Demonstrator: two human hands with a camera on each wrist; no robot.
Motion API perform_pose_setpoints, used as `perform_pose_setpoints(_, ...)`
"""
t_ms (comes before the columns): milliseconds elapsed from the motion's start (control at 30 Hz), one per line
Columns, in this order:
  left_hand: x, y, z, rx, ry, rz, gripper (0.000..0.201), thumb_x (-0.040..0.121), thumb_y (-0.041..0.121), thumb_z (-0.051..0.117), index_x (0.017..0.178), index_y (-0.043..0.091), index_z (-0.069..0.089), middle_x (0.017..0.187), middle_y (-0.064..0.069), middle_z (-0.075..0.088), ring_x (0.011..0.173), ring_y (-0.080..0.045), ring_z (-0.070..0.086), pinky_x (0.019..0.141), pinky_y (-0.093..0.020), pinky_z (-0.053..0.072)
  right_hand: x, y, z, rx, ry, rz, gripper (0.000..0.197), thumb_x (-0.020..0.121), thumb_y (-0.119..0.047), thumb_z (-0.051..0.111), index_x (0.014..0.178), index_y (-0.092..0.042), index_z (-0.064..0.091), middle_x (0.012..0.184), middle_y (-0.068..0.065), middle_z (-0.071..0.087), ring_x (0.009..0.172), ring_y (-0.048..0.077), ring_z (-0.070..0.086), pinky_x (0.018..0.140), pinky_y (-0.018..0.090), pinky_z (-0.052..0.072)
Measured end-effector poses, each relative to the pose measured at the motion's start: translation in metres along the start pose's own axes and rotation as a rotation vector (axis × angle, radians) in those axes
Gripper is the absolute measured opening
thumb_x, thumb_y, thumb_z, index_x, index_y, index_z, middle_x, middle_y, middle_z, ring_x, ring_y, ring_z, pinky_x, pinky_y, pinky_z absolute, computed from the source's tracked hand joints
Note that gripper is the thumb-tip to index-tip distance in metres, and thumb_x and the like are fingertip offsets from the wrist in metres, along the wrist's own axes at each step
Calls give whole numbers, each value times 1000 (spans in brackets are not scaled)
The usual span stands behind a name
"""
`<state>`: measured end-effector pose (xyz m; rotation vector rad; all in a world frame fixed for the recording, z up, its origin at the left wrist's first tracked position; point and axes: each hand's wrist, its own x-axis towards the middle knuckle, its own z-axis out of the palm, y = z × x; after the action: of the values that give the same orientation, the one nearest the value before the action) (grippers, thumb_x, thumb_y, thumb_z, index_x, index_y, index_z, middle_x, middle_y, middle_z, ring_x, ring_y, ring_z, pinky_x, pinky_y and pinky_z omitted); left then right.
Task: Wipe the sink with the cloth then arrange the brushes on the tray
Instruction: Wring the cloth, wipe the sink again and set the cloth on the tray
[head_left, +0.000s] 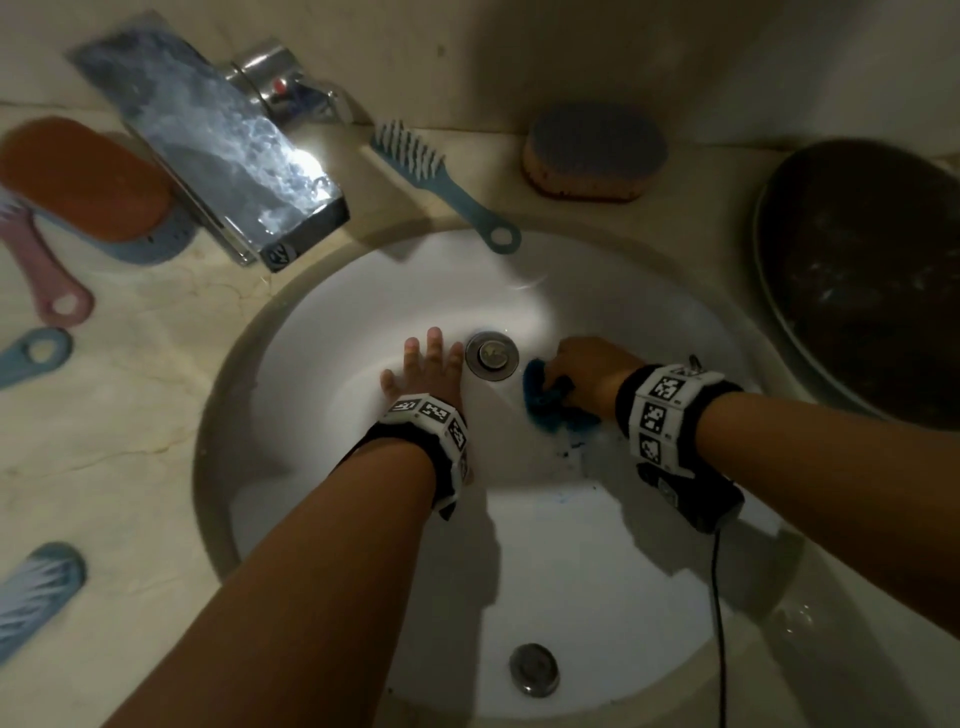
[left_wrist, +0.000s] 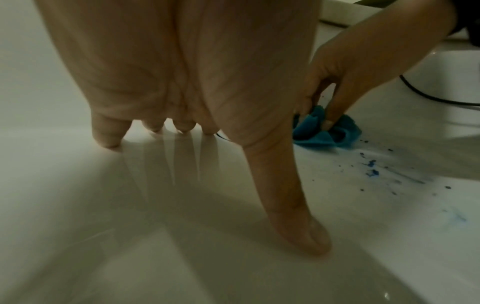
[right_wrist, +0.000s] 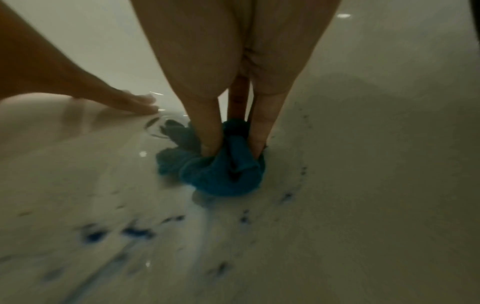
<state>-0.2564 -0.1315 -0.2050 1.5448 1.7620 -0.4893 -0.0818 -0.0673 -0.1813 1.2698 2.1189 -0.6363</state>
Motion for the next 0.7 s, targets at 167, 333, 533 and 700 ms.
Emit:
perform_pose_setpoints(167, -1, 0, -1, 17, -1, -4, 114, 75, 29, 75, 149, 25, -11, 155, -2, -24, 145, -28, -17, 116, -54, 8, 0, 4, -10, 93, -20, 129, 30, 92, -12, 50, 118, -3, 61, 106, 16, 56, 111, 32, 56, 88, 31, 44)
perform_pose_setpoints(333, -7, 1, -3, 51, -30, 2, 142, 52, 36, 89, 148, 25, -14, 154, -2, -26, 144, -28, -18, 117, -54, 7, -26, -7, 18, 78, -67, 92, 29, 88, -12, 55, 117, -14, 62, 122, 9, 60, 113, 25, 56, 83, 25, 40)
perform_pose_setpoints(533, -4, 0, -2, 55, -29, -6, 121, 70, 34, 79, 149, 25, -13, 154, -3, -26, 144, -29, -17, 116, -55, 7, -17, -2, 3, -11, -77, 101, 27, 91, -13, 51, 117, -7, 55, 123, 14, 54, 106, 30, 54, 80, 31, 44)
perform_pose_setpoints(700, -2, -1, -2, 0, -23, 15, 102, 84, 32, 66, 149, 24, -13, 154, -4, -27, 144, -30, -19, 114, -57, 5, -16, 21, -11, -25, 39, 309, 33, 96, -14, 45, 127, -2, 49, 131, 22, 49, 113, 36, 51, 92, 39, 43)
